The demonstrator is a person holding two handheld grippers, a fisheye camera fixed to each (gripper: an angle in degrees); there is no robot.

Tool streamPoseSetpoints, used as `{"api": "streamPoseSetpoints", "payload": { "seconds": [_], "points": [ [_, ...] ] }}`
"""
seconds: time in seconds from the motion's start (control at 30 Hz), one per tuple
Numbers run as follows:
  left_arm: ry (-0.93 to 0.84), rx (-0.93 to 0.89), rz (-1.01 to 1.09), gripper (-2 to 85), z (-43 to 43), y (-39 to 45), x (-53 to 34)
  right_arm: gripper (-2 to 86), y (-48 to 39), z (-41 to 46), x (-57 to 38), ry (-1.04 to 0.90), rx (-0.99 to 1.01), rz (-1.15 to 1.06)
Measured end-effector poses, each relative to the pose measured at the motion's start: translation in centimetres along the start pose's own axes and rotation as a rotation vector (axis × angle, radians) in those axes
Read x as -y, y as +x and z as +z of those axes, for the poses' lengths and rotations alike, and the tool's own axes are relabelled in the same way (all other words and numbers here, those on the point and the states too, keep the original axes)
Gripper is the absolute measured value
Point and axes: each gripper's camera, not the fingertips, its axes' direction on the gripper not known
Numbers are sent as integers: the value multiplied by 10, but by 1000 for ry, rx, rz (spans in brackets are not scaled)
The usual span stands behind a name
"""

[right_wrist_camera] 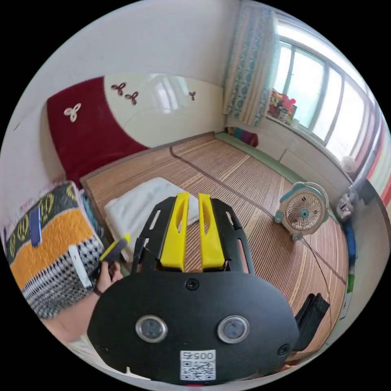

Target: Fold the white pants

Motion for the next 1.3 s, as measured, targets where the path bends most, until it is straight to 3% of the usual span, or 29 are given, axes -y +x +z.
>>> {"api": "streamPoseSetpoints", "payload": {
  "seconds": [0.07, 0.2, 0.4, 0.73, 0.93, 1.07, 1.3],
  "points": [
    [29, -126, -2, 116, -11, -12, -4, 28, -4, 11, -52, -61, 30, -49],
    [-27, -88, 118, 109, -26, 1, -6, 47, 25, 29, -172, -216, 91, 62],
    [28, -100, 308, 56, -74, 32, -34, 55, 44, -7, -269, -212, 86, 243],
    [-60, -89, 514, 85, -64, 105, -74, 50, 14, -83, -335, -132, 51, 298],
    [-168, 69, 629, 123, -1, 148, -59, 73, -9, -103, -366, -116, 100, 368],
    [-338, 242, 706, 116, 57, 154, -66, 74, -16, -98, -379, -147, 118, 402],
    [-427, 338, 750, 108, 94, 170, -81, 72, -8, -84, -386, -209, 131, 438]
  ]
}}
